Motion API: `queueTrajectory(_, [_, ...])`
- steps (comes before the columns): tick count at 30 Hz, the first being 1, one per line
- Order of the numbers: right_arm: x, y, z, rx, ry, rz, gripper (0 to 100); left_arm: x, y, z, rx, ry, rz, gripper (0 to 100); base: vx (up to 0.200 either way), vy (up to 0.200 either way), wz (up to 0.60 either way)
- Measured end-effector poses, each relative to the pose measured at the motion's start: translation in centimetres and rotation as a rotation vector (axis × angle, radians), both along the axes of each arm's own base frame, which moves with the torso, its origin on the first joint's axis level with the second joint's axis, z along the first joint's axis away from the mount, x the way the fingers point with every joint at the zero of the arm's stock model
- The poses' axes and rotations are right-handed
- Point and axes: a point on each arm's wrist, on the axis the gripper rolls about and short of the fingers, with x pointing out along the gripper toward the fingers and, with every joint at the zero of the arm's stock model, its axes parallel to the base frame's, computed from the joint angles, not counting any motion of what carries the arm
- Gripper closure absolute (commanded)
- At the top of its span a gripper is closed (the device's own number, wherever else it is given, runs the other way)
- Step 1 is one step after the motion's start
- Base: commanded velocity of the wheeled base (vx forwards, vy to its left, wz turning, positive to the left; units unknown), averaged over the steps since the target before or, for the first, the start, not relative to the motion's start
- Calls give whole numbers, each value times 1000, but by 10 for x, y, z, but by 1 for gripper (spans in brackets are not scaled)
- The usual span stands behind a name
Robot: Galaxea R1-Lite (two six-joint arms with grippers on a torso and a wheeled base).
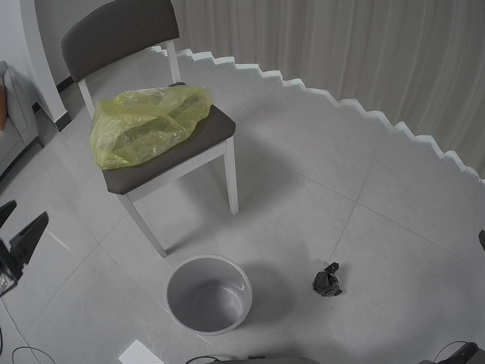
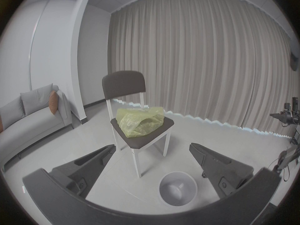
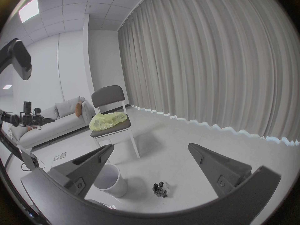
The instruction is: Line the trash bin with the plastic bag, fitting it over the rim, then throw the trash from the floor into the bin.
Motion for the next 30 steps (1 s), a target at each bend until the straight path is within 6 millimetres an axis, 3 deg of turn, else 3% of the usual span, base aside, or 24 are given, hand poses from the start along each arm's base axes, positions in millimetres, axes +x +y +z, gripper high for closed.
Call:
queueTrajectory(7, [28,3,6,-8,56,59,0,77,0,18,75,123,18,0,0,0,0])
queueTrajectory(18, [55,9,4,-12,116,126,0,225,0,24,307,205,66,0,0,0,0])
queueTrajectory(24, [61,11,1,-14,145,145,0,276,2,6,443,247,126,0,0,0,0])
queueTrajectory(30, [65,12,-1,-14,162,148,0,307,2,-4,485,260,163,0,0,0,0])
